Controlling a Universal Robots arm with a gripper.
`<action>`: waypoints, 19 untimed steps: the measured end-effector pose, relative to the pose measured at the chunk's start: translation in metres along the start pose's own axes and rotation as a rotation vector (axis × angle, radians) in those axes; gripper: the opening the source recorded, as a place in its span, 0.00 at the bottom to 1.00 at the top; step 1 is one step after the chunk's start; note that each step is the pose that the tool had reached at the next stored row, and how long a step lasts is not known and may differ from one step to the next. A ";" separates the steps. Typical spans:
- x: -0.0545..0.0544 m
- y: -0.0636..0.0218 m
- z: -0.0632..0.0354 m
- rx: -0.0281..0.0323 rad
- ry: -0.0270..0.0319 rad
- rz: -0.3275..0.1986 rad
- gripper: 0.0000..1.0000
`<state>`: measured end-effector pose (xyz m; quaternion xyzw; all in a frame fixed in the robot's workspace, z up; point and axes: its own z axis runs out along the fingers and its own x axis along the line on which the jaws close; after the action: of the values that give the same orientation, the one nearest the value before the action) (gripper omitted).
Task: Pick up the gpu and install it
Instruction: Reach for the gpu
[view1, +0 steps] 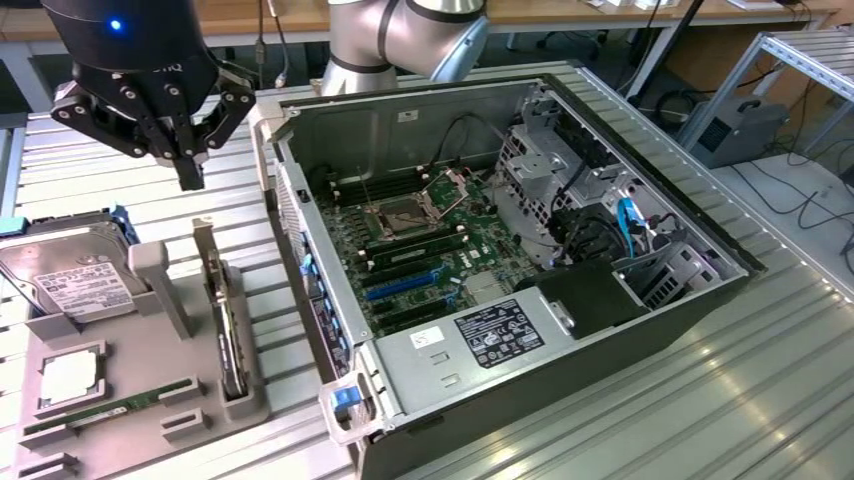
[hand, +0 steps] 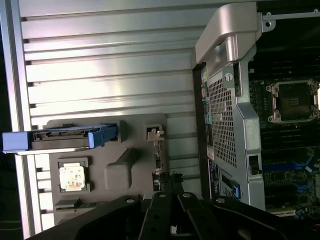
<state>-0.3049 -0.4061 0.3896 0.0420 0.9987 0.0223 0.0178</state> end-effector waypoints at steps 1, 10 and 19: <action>0.000 -0.0004 0.0000 0.0000 0.0000 0.000 0.11; 0.006 -0.0239 -0.0013 -0.0001 0.0000 0.000 0.11; 0.006 -0.0240 -0.0013 -0.0001 0.0000 0.000 0.11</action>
<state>-0.3130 -0.4295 0.3896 0.0420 0.9987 0.0224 0.0178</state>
